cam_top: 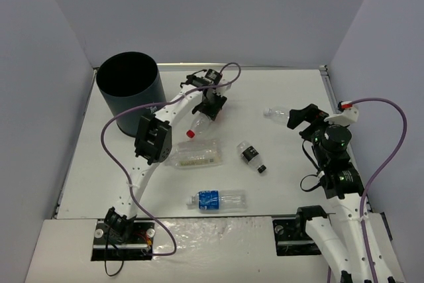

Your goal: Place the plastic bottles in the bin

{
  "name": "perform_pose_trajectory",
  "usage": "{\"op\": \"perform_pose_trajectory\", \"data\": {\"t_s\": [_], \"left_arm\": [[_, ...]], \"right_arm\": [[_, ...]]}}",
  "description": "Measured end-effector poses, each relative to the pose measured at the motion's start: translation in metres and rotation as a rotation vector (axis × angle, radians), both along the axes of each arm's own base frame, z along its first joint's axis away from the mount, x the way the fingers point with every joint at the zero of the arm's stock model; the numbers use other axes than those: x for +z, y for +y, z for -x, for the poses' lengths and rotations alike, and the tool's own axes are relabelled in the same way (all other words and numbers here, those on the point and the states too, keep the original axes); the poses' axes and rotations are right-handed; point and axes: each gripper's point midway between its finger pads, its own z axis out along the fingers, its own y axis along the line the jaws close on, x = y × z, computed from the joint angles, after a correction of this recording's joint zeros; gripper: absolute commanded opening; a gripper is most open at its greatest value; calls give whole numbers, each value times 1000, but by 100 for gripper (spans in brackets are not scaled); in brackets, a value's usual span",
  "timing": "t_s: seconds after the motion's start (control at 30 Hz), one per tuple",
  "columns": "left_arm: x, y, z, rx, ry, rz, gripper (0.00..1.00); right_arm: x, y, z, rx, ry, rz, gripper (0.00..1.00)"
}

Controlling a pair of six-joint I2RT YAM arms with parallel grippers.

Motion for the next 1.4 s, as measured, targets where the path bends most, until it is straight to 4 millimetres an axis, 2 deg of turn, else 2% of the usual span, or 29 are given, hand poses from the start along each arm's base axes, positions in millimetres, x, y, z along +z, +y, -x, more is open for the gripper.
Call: {"op": "perform_pose_trajectory", "data": {"t_s": [0.1, 0.2, 0.3, 0.37, 0.47, 0.57, 0.6, 0.7, 0.77, 0.87, 0.93, 1.0, 1.07, 1.17, 1.23, 1.27, 1.33, 1.4], "left_arm": [[40, -2, -17, 21, -99, 19, 20], [99, 3, -28, 54, -228, 44, 21], [181, 21, -26, 120, -398, 80, 21], [251, 41, -15, 179, -543, 136, 21], [363, 84, 12, 291, -805, 269, 21], [454, 154, 46, 460, -1073, 397, 24], [475, 177, 55, 516, -1149, 430, 25], [516, 237, 70, 659, -1320, 484, 25], [538, 260, 72, 719, -1405, 509, 25], [549, 272, 57, 751, -1460, 529, 26], [547, 274, 40, 748, -1470, 530, 30], [517, 270, 7, 743, -1411, 490, 38], [477, 271, -20, 753, -1345, 440, 53], [404, 277, -50, 782, -1217, 349, 57], [367, 282, -64, 797, -1146, 301, 57], [354, 285, -70, 805, -1122, 284, 57], [335, 291, -79, 822, -1086, 260, 64], [323, 297, -84, 841, -1062, 248, 81]], "right_arm": [[-6, 5, 1, 29, 11, -5, 100], [-11, 7, 2, 42, 23, -4, 100], [-14, 9, 1, 50, 32, -5, 100], [-16, 10, 0, 55, 41, -5, 100], [-20, 11, -2, 63, 56, 0, 100], [-24, 12, -3, 73, 68, 9, 100], [-26, 13, -3, 77, 72, 13, 100], [-27, 14, -3, 88, 78, 25, 100], [-27, 13, -3, 90, 77, 31, 100], [-30, 13, -4, 93, 86, 43, 100], [-34, 13, -6, 94, 101, 48, 100], [-38, 13, -8, 94, 116, 52, 100], [-45, 13, -10, 96, 142, 58, 100], [-56, 14, -13, 105, 181, 71, 100], [-60, 15, -14, 112, 193, 75, 100], [-60, 15, -14, 114, 194, 77, 100], [-61, 15, -14, 116, 196, 82, 100], [-63, 15, -15, 119, 201, 89, 100]]}}
